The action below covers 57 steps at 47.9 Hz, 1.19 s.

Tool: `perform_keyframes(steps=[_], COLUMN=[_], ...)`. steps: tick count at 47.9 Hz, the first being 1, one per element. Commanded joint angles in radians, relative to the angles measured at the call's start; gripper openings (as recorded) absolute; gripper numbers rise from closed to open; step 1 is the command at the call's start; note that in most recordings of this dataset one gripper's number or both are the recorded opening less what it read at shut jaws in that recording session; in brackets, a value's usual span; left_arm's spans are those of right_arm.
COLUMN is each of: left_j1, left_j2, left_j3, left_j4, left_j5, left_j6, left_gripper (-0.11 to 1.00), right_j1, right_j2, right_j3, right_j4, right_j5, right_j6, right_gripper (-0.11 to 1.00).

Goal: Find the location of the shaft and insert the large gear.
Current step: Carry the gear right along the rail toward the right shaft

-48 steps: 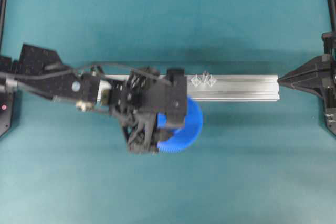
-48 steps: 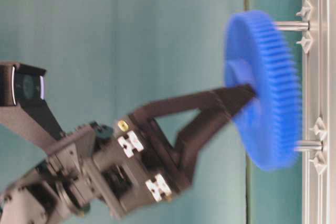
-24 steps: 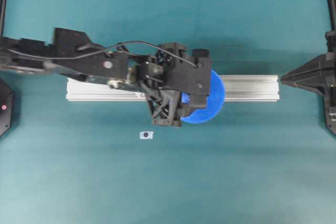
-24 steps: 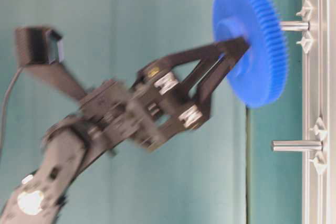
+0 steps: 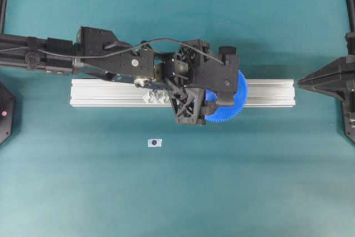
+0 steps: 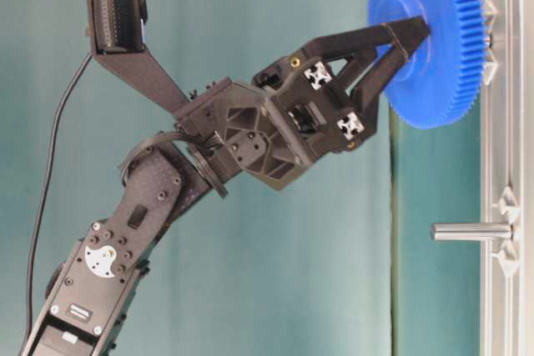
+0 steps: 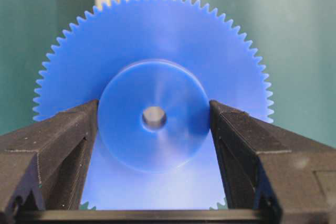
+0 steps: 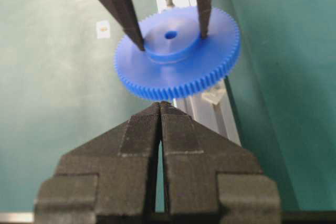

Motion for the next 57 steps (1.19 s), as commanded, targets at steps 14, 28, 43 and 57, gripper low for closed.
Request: perform_keyframes(steps=[14, 28, 43, 57], left_j1=[0.029, 0.040, 0.074, 0.077], left_j2=[0.003, 0.025, 0.028, 0.044], left_j3=[-0.044, -0.077, -0.086, -0.087], left_j4=[0.005, 0.005, 0.005, 0.005], left_j5=[-0.008, 0.017, 0.026, 0.032], left_j6=[0.008, 0.069, 0.069, 0.057], left_gripper=[0.71, 0.71, 0.71, 0.71], right_j1=[-0.003, -0.003, -0.003, -0.003], right_j2=[0.003, 0.000, -0.006, -0.008], right_j3=[-0.008, -0.006, -0.003, -0.002], right_j4=[-0.002, -0.002, 0.000, -0.002], right_j5=[-0.003, -0.003, -0.003, -0.005], right_j6=[0.008, 0.008, 0.008, 0.008], right_gripper=[0.03, 0.03, 0.03, 0.03])
